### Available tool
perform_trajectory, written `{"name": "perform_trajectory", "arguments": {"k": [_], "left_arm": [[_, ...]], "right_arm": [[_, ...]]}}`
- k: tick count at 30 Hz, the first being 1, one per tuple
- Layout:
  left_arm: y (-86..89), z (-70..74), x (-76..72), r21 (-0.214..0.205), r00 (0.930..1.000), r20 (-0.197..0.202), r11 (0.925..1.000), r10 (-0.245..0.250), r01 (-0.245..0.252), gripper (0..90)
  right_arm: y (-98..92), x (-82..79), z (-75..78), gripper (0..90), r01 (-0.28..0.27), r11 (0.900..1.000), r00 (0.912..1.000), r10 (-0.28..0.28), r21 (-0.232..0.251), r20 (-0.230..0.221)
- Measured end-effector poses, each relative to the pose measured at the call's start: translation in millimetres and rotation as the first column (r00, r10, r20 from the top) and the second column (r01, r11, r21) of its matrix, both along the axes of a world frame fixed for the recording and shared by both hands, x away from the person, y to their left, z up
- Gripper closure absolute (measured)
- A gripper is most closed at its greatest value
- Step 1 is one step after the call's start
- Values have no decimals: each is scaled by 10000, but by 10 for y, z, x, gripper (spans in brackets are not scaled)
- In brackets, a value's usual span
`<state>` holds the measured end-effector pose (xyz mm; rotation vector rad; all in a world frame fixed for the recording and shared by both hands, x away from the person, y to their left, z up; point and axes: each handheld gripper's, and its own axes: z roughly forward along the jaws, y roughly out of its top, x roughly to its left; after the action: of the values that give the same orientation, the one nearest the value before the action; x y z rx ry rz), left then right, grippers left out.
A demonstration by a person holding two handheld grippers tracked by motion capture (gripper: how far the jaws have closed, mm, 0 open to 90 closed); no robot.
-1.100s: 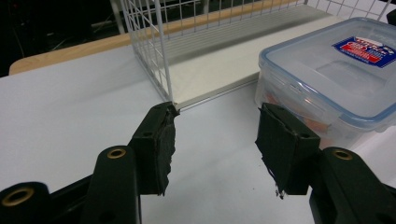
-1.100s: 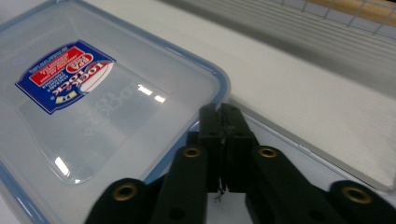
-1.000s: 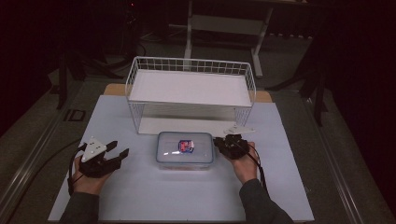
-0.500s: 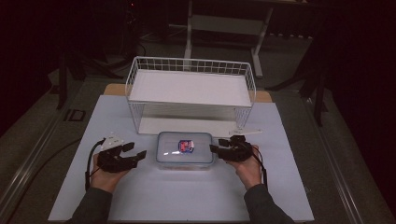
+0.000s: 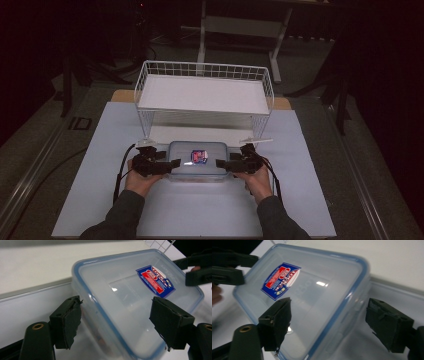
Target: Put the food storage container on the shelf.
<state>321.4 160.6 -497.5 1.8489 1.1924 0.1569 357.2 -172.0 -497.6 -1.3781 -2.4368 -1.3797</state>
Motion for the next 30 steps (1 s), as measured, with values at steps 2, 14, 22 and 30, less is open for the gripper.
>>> {"name": "perform_trajectory", "arguments": {"k": [2, 14, 22, 30], "left_arm": [[2, -36, 68, -256, 9992, -398, 9997, 0, -10, 204], [89, -209, 207, -2362, 9673, -2486, 9716, -500, -105, 177], [180, -143, 60, -2509, 9788, -1982, 9680, -517, 3, 341], [251, -84, -157, -2669, 9856, -1517, 9632, -746, 319, 457]], "right_arm": [[24, 14, -34, 151, -149, 9997, 9994, 155, 182, -320], [-22, 98, -120, 190, -125, 9934, 9813, 341, 1141, -1894], [-157, 39, -98, 343, 44, 9836, 9809, 307, 1802, -1920], [-283, -147, -42, 483, -282, 9737, 9868, 633, 2262, -1493]]}}
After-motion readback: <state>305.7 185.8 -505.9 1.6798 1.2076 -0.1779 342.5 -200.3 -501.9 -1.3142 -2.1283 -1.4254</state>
